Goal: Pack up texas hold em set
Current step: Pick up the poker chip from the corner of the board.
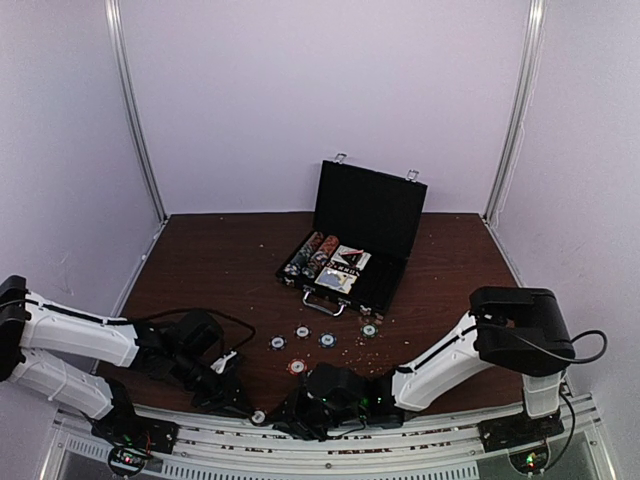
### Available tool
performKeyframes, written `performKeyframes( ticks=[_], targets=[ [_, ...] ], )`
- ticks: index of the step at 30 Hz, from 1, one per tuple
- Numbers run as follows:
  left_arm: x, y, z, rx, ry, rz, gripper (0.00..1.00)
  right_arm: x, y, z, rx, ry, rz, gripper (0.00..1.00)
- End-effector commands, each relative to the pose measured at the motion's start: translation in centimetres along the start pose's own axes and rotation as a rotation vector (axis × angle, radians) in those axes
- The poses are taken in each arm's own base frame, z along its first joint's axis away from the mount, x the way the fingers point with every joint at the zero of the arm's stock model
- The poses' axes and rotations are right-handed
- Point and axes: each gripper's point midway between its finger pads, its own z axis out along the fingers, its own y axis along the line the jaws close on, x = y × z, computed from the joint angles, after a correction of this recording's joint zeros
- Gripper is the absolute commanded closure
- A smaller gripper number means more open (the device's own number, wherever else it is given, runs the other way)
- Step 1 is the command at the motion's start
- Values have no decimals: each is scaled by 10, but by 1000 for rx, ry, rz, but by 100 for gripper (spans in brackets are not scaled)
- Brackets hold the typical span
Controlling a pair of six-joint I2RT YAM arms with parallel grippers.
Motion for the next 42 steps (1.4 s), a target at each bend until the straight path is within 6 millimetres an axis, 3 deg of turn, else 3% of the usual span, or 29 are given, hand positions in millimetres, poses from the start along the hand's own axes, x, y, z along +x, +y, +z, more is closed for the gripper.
performKeyframes(
  ticks=[1,26,35,42],
  targets=[
    [-6,-9,1,22,-15,51,75,-9,-17,5,56,-51,-10,74],
    [2,5,10,-15,44,49,82,-33,-16,20,58,-190,27,77],
    [4,4,10,-10,58,52,83,-37,-8,21,-8,-211,52,86],
    [1,-3,9,1,51,74,83,-43,10,10,-102,-250,46,98]
  ],
)
